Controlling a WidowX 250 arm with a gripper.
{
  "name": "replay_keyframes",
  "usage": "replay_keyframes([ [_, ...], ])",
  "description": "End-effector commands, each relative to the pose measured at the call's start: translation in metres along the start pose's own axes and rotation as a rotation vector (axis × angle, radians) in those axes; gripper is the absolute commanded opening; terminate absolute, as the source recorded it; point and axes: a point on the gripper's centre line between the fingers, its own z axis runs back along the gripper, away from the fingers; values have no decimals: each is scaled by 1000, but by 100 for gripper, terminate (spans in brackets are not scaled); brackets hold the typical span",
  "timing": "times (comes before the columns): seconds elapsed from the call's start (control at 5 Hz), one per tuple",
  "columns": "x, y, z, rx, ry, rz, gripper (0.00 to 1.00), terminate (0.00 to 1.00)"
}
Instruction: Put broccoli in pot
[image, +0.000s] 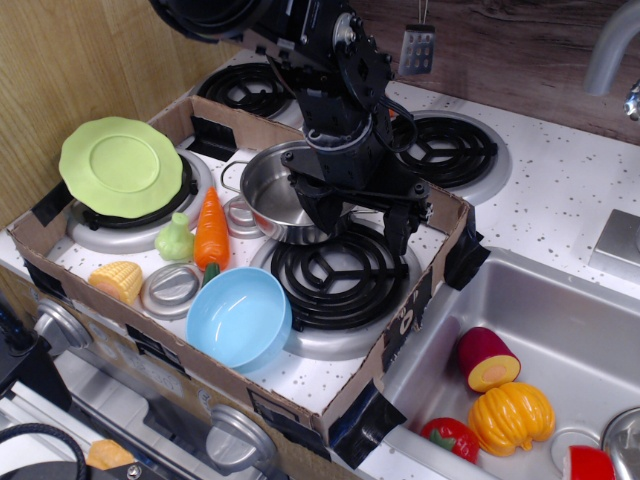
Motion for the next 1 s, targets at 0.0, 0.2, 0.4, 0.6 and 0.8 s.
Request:
replay_keyframes([
  [0.0,0,0,0,0,0,0,100,0],
  [0.2,4,10,28,83,-23,-14,100,0],
  [0.4,4,21,64,159,-42,-20,100,0],
  [0.6,-4,50,94,218,-50,-27,100,0],
  [0.8,-31,84,88,264,-25,24,100,0],
])
